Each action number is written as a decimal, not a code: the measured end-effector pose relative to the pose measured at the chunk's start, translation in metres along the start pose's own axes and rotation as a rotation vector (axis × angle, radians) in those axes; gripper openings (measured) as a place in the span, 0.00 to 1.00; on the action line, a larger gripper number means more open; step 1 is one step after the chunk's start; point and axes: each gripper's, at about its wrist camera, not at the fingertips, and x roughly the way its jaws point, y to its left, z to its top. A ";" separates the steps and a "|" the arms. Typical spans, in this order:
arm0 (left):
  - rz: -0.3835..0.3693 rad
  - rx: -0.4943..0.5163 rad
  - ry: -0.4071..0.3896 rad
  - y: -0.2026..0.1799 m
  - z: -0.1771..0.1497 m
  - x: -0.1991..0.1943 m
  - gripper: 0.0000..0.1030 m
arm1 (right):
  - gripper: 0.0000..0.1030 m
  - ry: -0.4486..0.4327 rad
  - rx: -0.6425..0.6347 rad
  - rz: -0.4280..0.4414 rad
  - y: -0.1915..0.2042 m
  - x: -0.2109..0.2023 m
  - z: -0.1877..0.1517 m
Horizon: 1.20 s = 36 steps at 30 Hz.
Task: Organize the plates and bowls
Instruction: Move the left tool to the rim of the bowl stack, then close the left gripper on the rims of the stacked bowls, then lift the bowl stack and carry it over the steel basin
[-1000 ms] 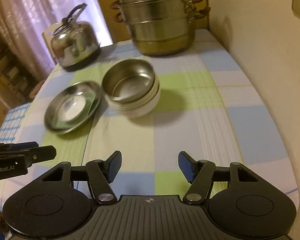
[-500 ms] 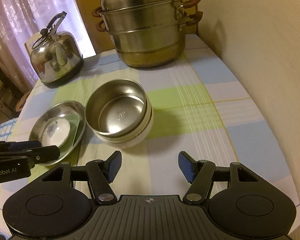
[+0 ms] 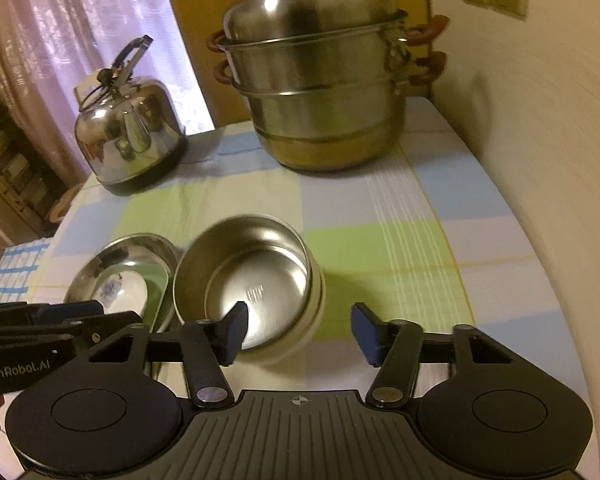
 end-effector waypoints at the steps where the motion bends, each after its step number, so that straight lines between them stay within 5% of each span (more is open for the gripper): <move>1: 0.003 -0.002 -0.004 -0.002 0.002 0.004 0.41 | 0.45 -0.009 -0.006 0.008 -0.002 0.005 0.004; 11: 0.034 -0.030 0.012 -0.010 0.011 0.040 0.16 | 0.08 -0.011 -0.018 0.079 -0.019 0.045 0.026; 19: 0.061 -0.050 0.042 -0.010 0.015 0.056 0.07 | 0.03 0.029 -0.088 0.085 -0.021 0.061 0.034; 27: 0.049 -0.103 0.088 -0.004 0.020 0.057 0.08 | 0.03 0.140 -0.147 0.080 -0.016 0.070 0.047; 31: 0.068 -0.123 0.110 0.001 0.021 0.063 0.24 | 0.06 0.177 -0.129 0.115 -0.023 0.076 0.053; 36: 0.049 -0.164 0.152 0.007 0.017 0.075 0.28 | 0.41 0.238 -0.093 0.128 -0.031 0.090 0.057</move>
